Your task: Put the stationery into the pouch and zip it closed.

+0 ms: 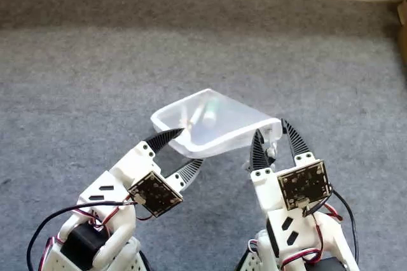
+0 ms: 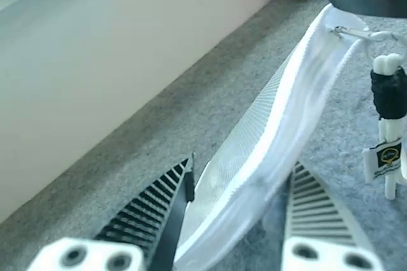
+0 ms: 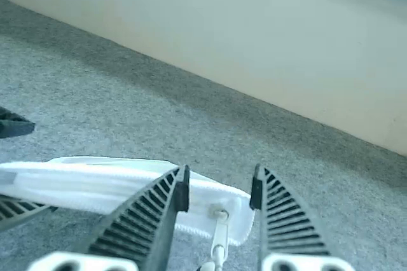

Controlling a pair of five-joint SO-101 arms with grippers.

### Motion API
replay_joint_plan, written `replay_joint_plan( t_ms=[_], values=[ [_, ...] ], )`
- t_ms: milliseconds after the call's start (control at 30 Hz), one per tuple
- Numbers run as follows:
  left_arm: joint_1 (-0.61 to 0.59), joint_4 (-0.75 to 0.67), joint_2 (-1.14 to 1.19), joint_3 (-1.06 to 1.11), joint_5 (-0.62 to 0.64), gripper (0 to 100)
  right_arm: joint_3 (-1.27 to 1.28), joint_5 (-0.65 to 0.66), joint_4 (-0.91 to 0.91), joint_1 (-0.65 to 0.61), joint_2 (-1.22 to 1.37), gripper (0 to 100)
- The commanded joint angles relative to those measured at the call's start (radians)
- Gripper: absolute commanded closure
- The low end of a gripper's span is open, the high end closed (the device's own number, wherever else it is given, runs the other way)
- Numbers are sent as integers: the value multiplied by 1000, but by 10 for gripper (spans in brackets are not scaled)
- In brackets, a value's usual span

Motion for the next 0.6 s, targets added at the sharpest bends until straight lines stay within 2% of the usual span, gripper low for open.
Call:
replay_joint_plan(
  t_ms=[0, 167, 367, 567],
  values=[
    [19, 64, -18, -53, 31, 758, -45, 14, -39, -13, -5, 854],
    [19, 163, -18, -139, 86, 757, -45, 14, -39, -13, -5, 854],
    [19, 175, -18, -145, 94, 720, -45, 14, -39, -13, -5, 854],
    [12, 249, -18, -211, 192, 684, -45, 14, -39, -13, -5, 854]
  ],
)
